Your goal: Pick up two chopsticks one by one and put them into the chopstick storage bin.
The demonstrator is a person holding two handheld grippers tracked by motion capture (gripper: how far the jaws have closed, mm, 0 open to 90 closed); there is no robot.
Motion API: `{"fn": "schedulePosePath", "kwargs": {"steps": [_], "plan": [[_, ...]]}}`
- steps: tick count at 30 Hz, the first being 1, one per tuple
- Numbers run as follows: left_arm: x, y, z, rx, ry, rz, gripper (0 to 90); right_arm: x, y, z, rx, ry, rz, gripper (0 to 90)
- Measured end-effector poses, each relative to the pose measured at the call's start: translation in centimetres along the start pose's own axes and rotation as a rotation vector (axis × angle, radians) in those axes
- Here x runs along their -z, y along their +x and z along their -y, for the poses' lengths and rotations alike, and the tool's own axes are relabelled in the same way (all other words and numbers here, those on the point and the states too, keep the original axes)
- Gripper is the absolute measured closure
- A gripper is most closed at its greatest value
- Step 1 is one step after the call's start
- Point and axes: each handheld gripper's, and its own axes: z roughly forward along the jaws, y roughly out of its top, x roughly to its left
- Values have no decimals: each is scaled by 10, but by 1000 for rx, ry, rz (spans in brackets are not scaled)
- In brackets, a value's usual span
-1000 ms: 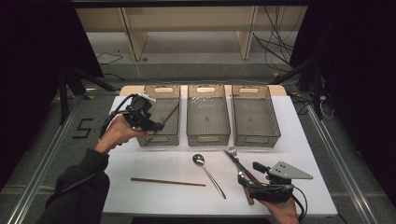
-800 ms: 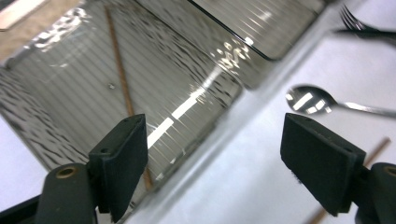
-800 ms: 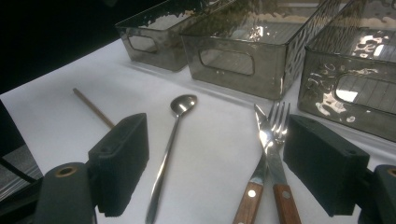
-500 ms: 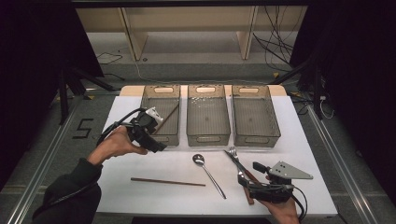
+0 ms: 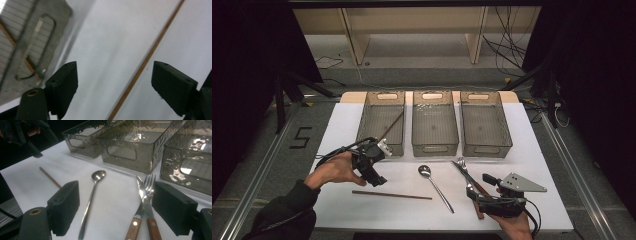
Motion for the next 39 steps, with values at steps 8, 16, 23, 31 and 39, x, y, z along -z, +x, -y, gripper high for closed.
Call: {"fn": "schedulePosePath", "kwargs": {"steps": [8, 16, 23, 31, 39], "plan": [[-15, -11, 5, -75, 83, 36, 340, 0, 0, 0, 1, 2, 1, 231], [-30, -15, 10, -113, 123, 64, 464, 0, 0, 0, 2, 2, 0, 231], [-38, -16, 12, -144, 141, 78, 570, 0, 0, 0, 2, 2, 0, 231], [-44, -18, 13, -172, 145, 82, 656, 0, 0, 0, 2, 2, -1, 232], [-51, -19, 12, -200, 170, 83, 721, 0, 0, 0, 3, 2, -2, 232]]}}
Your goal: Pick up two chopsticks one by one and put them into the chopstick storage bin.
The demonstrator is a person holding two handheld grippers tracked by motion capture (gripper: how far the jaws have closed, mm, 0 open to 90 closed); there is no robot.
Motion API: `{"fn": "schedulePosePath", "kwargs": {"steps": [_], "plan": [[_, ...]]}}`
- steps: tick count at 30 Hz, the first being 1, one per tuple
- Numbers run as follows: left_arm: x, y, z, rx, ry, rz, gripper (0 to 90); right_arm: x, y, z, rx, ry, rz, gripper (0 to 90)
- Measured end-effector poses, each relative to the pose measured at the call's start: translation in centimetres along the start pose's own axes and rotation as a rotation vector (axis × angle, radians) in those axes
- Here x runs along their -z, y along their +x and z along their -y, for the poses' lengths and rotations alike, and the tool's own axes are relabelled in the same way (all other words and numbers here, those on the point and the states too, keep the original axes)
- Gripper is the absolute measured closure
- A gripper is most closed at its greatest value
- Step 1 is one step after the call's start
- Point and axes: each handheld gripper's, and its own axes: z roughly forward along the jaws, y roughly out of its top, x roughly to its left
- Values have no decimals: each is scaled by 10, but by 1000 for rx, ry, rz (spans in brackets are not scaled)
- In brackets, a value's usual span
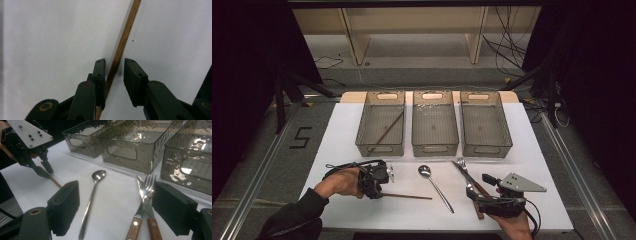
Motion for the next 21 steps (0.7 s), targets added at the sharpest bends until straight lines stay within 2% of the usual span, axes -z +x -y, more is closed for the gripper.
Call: {"fn": "schedulePosePath", "kwargs": {"steps": [5, 14, 21], "plan": [[-3, 0, 0, -5, 15, 3, 759, 0, 0, 0, -1, 0, -1, 232], [-3, -1, -2, -49, 34, 1, 830, 0, 0, 0, 0, 2, -3, 233], [-2, -2, -2, -43, 24, -5, 840, 0, 0, 0, 0, 3, -3, 232]]}}
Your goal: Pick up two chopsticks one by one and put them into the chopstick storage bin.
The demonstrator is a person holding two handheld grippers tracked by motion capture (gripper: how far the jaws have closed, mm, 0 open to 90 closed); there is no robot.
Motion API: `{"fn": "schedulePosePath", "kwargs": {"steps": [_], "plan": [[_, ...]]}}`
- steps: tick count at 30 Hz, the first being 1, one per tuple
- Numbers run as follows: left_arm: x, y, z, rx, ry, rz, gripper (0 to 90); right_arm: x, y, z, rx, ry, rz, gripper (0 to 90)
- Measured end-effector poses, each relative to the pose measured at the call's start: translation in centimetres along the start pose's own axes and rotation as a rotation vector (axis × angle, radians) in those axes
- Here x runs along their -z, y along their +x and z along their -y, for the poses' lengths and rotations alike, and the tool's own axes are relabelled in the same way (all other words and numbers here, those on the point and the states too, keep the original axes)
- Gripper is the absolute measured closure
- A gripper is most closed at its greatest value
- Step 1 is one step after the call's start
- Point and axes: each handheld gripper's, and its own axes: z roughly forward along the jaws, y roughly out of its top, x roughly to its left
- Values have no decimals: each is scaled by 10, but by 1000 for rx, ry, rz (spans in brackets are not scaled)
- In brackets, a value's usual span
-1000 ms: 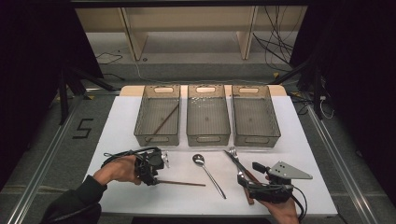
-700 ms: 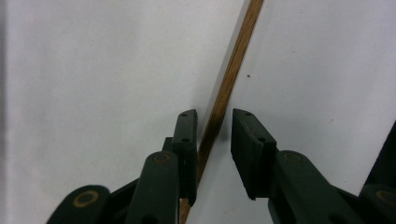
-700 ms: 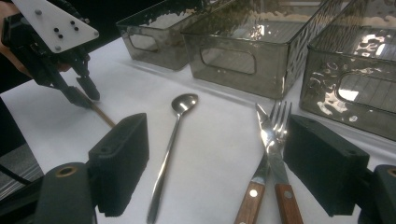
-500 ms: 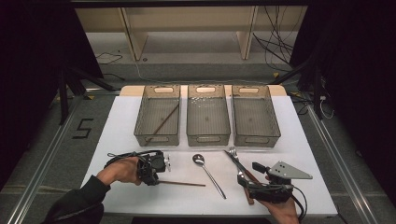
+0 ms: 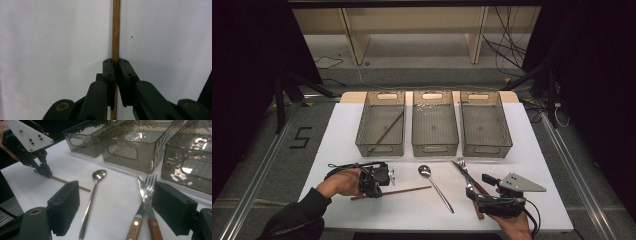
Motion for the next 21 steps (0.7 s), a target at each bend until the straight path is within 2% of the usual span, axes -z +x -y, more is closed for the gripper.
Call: {"fn": "schedulePosePath", "kwargs": {"steps": [11, 14, 16, 21], "plan": [[20, 3, 5, 19, -16, -21, 841, 0, 0, 0, 1, 0, 0, 232], [27, 4, 6, 36, -43, -27, 842, 0, 0, 0, -2, 1, 0, 233], [32, 4, 6, 32, -53, -29, 841, 0, 0, 0, -1, 4, 0, 233], [44, 7, 7, 53, -117, -28, 841, 0, 0, 0, -1, 3, 0, 232]]}}
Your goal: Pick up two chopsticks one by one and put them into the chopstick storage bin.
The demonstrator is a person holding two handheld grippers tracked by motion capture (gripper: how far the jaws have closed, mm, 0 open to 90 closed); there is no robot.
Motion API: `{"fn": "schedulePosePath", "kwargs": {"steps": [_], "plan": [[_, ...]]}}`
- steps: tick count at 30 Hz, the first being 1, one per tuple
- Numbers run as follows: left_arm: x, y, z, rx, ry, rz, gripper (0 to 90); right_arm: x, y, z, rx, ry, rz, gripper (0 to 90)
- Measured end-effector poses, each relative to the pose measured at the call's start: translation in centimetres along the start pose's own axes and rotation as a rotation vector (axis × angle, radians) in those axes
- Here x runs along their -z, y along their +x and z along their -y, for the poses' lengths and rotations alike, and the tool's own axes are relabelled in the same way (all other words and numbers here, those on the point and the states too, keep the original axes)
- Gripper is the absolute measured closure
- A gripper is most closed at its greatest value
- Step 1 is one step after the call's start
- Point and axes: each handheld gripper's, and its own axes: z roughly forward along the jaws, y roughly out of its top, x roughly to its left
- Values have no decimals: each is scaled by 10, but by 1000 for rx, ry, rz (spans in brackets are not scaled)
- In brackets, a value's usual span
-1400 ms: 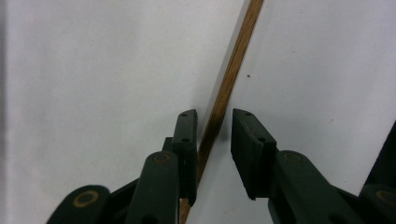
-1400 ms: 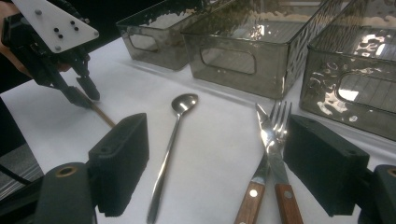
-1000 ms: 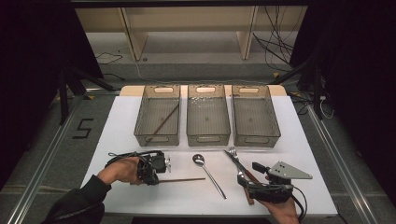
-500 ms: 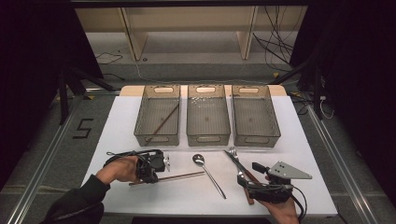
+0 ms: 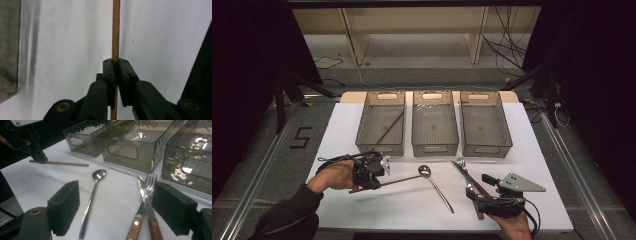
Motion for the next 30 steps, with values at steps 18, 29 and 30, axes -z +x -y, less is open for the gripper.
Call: {"fn": "schedulePosePath", "kwargs": {"steps": [18, 29, 30], "plan": [[31, 32, -12, 259, -226, -98, 841, 1, 0, 0, -1, -2, 1, 232], [45, 50, -17, 340, -291, -125, 842, 0, 0, 0, 0, -2, 1, 232], [46, 51, -18, 359, -306, -133, 842, 0, 0, 0, 0, -2, 1, 233]]}}
